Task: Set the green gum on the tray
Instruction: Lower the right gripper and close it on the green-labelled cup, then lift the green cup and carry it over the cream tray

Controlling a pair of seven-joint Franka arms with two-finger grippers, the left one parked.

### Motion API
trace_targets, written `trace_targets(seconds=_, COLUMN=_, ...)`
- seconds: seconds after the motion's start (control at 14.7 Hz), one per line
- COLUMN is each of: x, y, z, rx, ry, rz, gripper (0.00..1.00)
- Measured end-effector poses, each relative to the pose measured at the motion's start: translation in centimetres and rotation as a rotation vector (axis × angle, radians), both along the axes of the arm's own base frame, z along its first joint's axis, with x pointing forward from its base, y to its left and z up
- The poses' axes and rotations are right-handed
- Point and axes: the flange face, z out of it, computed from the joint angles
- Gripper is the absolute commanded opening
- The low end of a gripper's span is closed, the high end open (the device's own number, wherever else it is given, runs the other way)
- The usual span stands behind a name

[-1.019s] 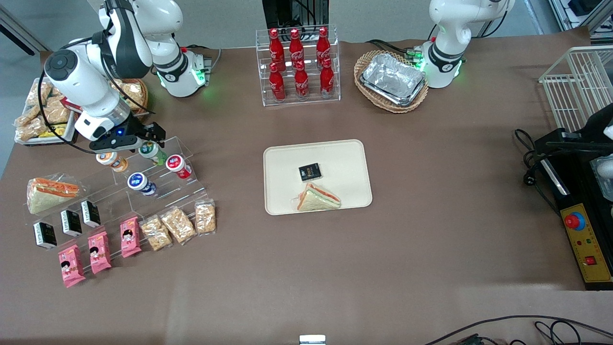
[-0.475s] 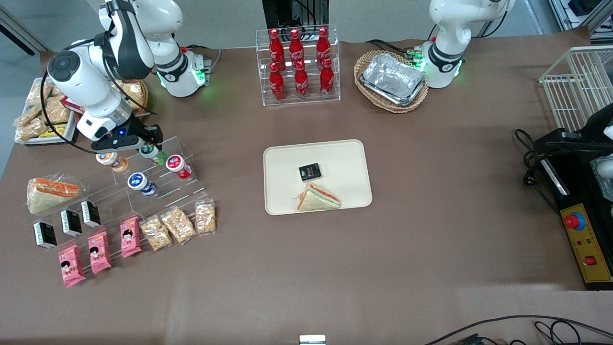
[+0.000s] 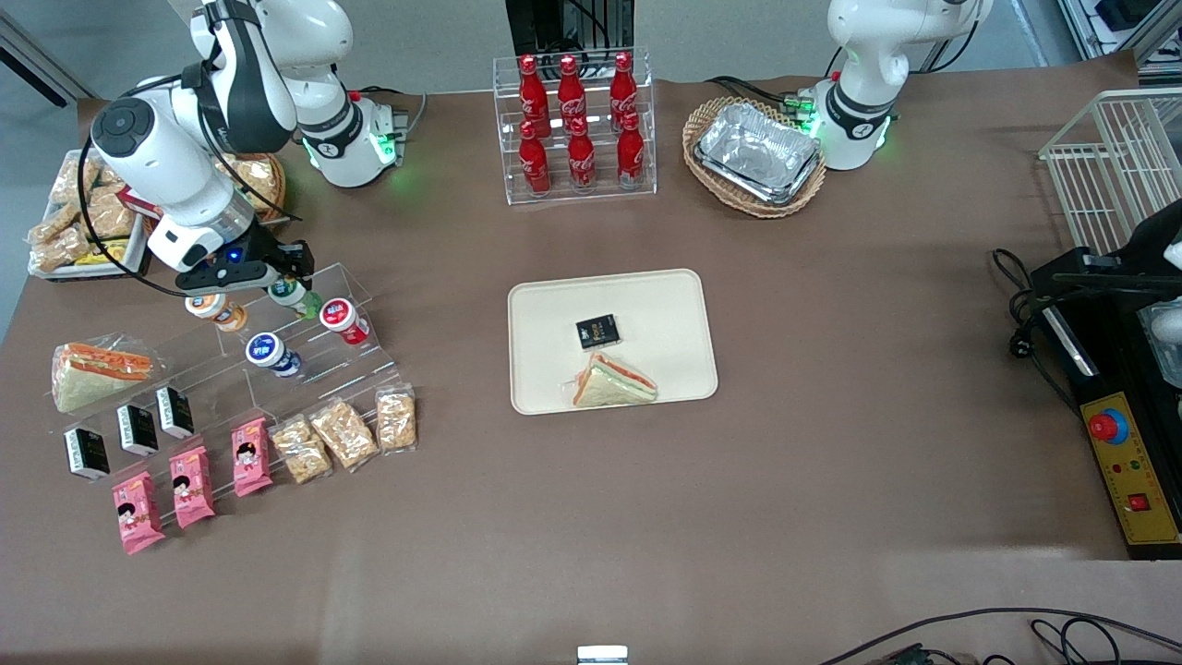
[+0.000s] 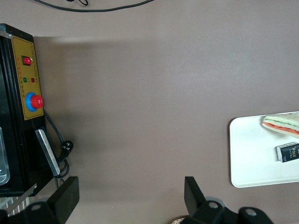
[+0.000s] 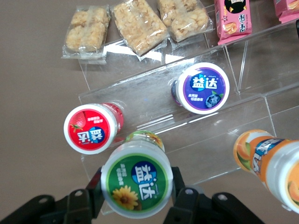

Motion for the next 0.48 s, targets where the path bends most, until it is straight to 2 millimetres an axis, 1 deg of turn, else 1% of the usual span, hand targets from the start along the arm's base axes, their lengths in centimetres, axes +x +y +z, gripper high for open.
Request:
trace_targets(seconds=0.14, x=0.3, y=0.2, z=0.6, rx=0.000, ry=-0.004, rz=0.004, gripper=0.38)
trace_targets(seconds=0.2, x=0.7, y=0.7, z=1.5, rx=0.000, ry=-0.001, rz=0.017, gripper=0.38)
trace_targets(seconds=0.27, x=1.2, y=1.7, z=3.0, rx=0.002, ry=0.001, rz=0.039, gripper=0.38)
trace_targets(seconds=0.34, x=1.8, y=3.0, z=4.8, rx=0.003, ry=0.000, rz=0.063, gripper=0.38)
trace_targets(seconds=0.48, x=2.6, y=5.9, z=9.6, rx=0.005, ry=0.007, rz=0.109, gripper=0.38)
